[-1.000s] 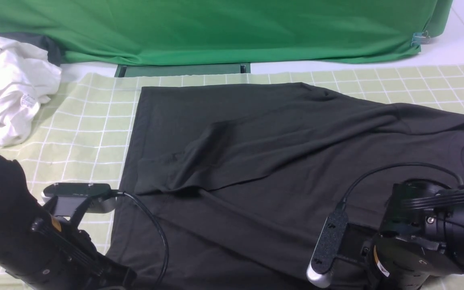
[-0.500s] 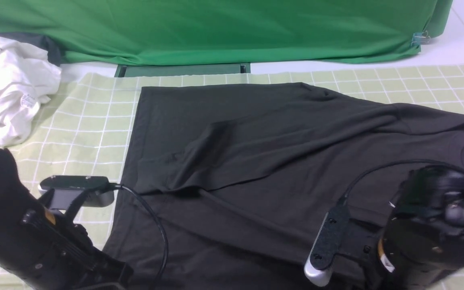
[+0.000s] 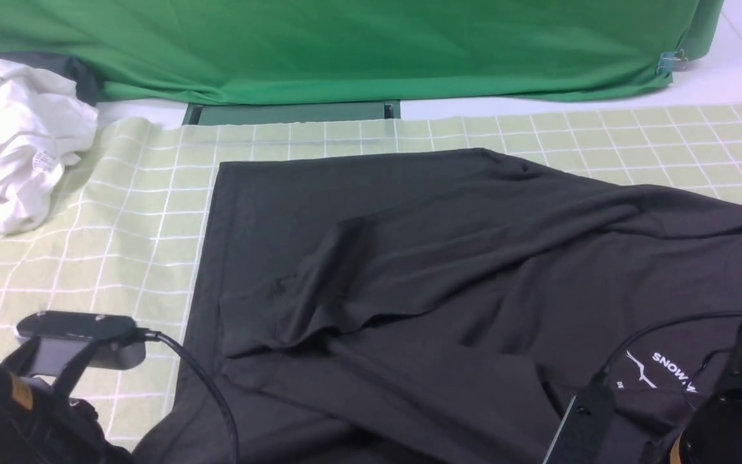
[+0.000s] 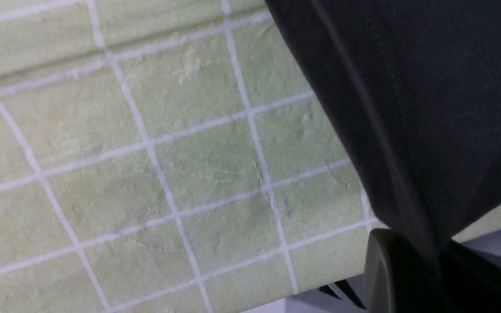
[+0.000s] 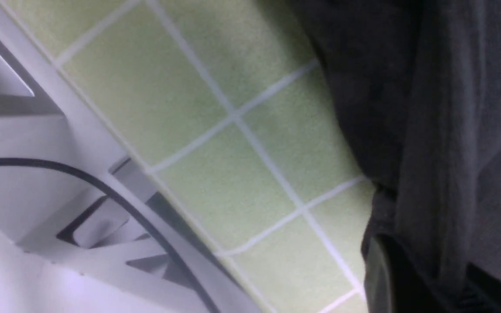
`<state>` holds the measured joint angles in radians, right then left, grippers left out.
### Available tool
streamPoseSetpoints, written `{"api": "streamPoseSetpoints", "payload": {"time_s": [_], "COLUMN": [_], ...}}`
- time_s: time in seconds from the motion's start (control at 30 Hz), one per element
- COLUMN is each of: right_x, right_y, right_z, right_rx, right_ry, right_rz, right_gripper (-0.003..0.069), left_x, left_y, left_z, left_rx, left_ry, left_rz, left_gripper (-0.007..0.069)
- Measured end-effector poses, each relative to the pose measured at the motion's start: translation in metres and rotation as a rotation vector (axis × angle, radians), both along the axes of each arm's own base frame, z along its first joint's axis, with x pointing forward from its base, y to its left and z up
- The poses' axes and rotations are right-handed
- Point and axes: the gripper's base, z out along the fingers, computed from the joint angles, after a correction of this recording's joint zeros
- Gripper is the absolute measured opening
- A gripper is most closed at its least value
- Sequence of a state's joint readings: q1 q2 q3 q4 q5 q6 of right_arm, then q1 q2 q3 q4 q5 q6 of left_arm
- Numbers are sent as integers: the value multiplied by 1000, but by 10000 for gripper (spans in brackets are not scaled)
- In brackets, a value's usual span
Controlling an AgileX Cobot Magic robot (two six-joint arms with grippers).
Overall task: Fold a long-sleeved shirt over a green coffee tablecloth.
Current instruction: 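Fold the black garment in half by bringing its near edge over to the far edge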
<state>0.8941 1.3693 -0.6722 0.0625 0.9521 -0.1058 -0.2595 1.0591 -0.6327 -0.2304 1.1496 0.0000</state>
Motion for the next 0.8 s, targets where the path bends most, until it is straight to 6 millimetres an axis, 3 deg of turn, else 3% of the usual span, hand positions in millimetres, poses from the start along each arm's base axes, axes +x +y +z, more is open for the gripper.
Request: {"api": "streamPoseSetpoints", "payload": {"time_s": [0.3,0.57,0.8], "right_x": [32,112,185], "right_y": [3,-12,-27], "right_z": [22,42,36], "right_rx": [-32,66,104], "right_ry": [-241,-402,-460], "right_rz": [49,-172,-303], "right_gripper": [18,17,17], "left_x": [23,81,142], "left_y": [-3,-5,11], "left_z": [22,15,12], "left_rx": [-28,-42,-71], "left_ry": [-166,-223,-269], "left_rz": [86,193,319], "left_gripper": [27,27,27]}}
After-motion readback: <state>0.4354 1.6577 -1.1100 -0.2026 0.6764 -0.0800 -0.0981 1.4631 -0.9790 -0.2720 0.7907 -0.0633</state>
